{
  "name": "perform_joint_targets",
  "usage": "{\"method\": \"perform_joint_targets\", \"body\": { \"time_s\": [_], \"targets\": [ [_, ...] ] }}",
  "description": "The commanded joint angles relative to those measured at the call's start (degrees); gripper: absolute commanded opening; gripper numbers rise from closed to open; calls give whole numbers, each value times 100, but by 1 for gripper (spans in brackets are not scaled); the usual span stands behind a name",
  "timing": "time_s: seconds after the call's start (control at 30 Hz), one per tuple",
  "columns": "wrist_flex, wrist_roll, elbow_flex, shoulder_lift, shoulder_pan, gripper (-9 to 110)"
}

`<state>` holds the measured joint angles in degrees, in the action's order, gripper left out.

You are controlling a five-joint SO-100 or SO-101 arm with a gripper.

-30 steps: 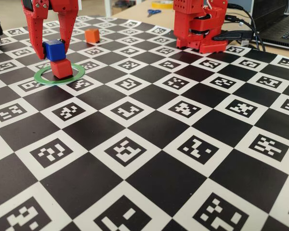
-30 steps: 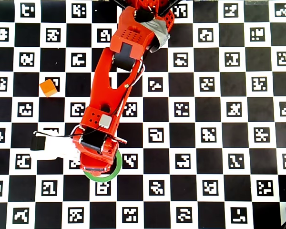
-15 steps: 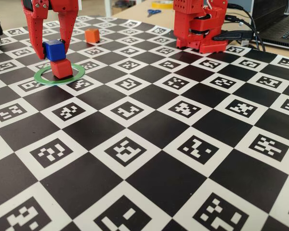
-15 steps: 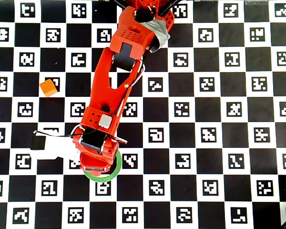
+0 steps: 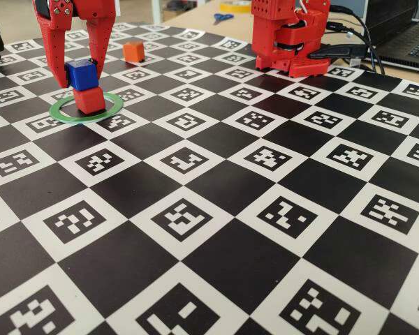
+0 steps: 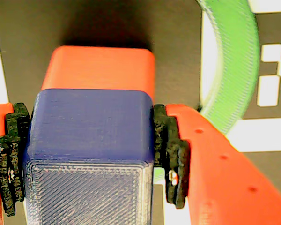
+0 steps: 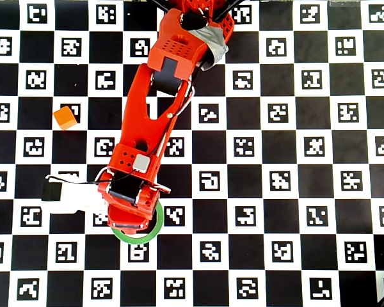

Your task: Grab the red cube then put it in the green circle then put the blue cube on top and finally the orange cube on top

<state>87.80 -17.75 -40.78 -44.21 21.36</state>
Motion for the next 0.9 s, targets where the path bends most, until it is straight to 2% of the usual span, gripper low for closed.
{"method": "perform_joint_targets", "body": {
  "time_s": [0.0,0.17,0.37,0.67,0.87],
  "targets": [
    [35,-18,70,-334,-88,2],
    [26,26,9,-369,-105,3],
    [26,62,-26,-404,-105,23],
    [35,325,-26,-624,-44,41],
    [105,413,-308,-1204,26,46]
  ]
}}
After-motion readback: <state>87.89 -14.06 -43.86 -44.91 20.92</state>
